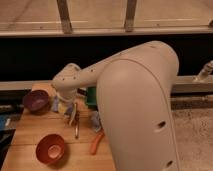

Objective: Wipe tray with sponge

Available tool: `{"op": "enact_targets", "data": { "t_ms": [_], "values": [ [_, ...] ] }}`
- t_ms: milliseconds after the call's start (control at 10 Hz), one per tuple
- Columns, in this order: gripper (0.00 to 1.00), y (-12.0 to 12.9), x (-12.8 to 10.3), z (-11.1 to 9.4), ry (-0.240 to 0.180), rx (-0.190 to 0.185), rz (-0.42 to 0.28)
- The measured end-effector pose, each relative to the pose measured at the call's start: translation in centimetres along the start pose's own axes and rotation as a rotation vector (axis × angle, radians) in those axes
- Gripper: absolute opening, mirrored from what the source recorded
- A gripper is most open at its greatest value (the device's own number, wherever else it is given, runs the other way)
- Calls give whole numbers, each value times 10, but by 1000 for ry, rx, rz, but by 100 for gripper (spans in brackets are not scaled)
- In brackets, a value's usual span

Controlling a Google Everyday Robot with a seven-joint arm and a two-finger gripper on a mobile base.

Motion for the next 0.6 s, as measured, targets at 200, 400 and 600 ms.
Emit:
{"op": "enact_targets", "data": {
  "t_ms": [200, 400, 600],
  "values": [
    [0, -8, 12, -7, -10, 13, 42],
    [0, -9, 12, -15, -37, 24, 45],
    [0, -7, 8, -21, -43, 36, 39]
  ]
}}
